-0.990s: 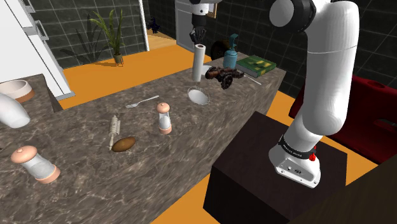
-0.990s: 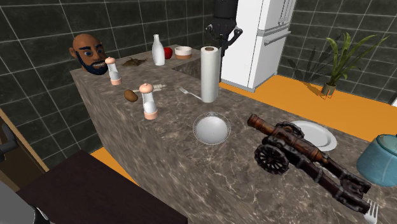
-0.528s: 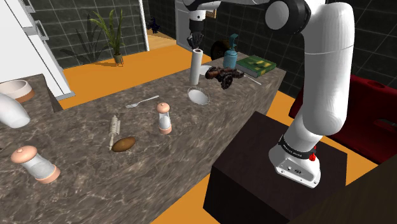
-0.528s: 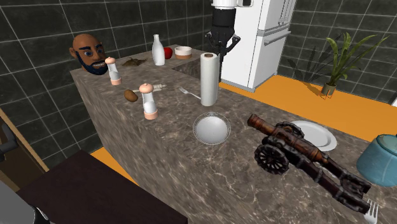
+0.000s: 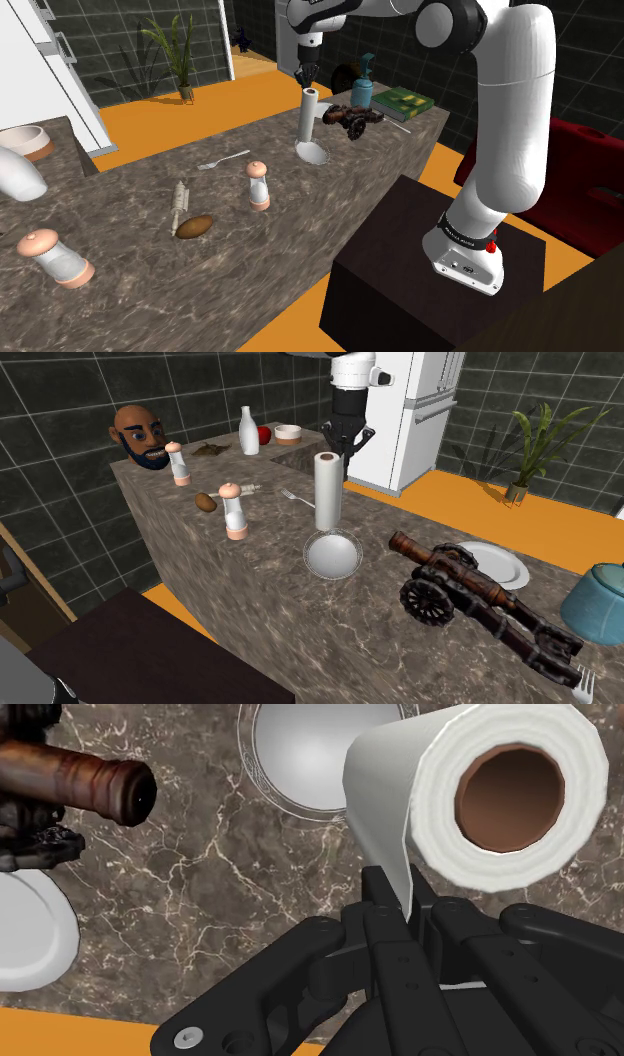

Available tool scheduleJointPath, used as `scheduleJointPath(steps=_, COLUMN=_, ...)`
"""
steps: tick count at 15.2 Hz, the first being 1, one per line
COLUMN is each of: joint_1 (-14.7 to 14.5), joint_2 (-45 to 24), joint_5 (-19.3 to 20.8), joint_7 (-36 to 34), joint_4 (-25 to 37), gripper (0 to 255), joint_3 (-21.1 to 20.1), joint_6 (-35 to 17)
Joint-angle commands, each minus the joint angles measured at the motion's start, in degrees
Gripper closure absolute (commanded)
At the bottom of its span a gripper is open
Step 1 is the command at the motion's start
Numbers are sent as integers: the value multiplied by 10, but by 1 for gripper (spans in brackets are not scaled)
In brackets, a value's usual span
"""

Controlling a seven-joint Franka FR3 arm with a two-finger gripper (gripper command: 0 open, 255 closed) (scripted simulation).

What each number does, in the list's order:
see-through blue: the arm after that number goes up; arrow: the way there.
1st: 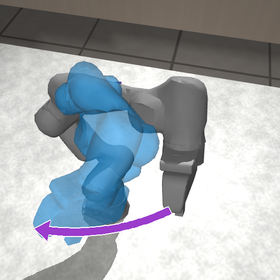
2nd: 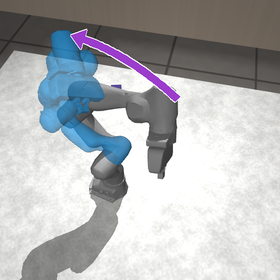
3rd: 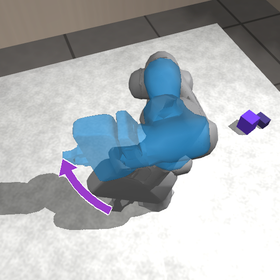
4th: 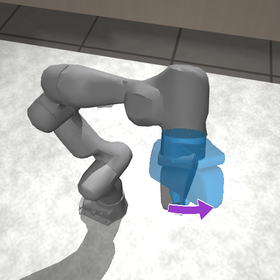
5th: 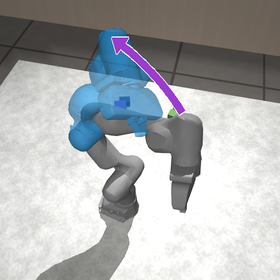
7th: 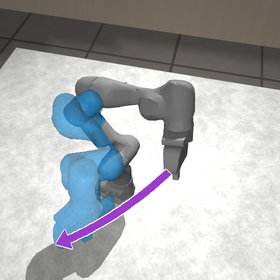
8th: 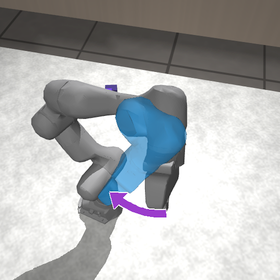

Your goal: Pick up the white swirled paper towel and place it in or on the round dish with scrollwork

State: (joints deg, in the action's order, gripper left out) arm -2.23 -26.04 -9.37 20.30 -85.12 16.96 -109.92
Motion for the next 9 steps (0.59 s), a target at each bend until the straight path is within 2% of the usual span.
scheduleJointPath(steps=1, joint_1=0, joint_2=-5, joint_5=-2, joint_7=2, joint_4=-9, gripper=255, joint_3=-1, joint_6=-14)
scheduleJointPath(steps=9, joint_1=1, joint_2=-23, joint_5=-9, joint_7=7, joint_4=-44, gripper=255, joint_3=-5, joint_6=-66)
